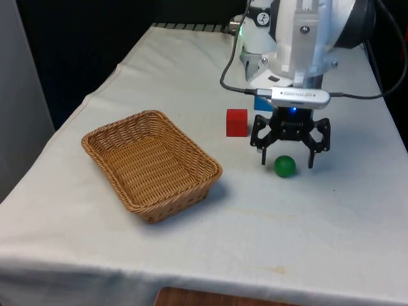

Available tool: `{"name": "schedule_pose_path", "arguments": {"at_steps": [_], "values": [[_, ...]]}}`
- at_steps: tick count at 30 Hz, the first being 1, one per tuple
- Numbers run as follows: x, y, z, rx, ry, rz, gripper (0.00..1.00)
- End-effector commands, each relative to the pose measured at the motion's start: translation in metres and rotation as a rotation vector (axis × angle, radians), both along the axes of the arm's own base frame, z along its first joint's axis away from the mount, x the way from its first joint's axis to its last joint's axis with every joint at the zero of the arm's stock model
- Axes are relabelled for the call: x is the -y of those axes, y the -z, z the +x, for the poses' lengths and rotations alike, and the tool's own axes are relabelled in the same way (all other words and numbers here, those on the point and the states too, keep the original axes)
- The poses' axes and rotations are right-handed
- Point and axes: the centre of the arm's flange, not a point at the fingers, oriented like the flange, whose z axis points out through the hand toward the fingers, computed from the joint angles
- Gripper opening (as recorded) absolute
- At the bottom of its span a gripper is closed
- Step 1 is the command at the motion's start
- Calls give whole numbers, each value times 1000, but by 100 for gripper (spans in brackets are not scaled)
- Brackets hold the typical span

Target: Place all non-red objects into the basket.

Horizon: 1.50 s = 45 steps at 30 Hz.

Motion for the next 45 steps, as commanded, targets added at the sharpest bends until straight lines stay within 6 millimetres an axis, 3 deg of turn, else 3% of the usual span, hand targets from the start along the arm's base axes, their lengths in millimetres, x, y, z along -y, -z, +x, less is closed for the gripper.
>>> {"name": "schedule_pose_path", "arguments": {"at_steps": [1, 7, 9, 10, 12, 13, 16, 24, 36, 39, 45], "values": [[0, 3, 0, 6, 0, 11, 100], [0, 4, 2, 2, 1, 6, 97], [0, 5, 2, 2, 1, 6, 80], [0, 5, 3, 2, 0, 5, 58], [0, 3, 1, 0, 0, -2, 31], [0, 5, 2, 1, 1, 5, 31], [0, 5, 3, 2, 2, 4, 0], [0, 5, 3, 1, 2, 4, 0], [2, -43, -5, 7, 42, 15, 0], [1, -45, -5, 11, 40, 23, 0], [3, -74, -1, 16, 56, 27, 0]]}}
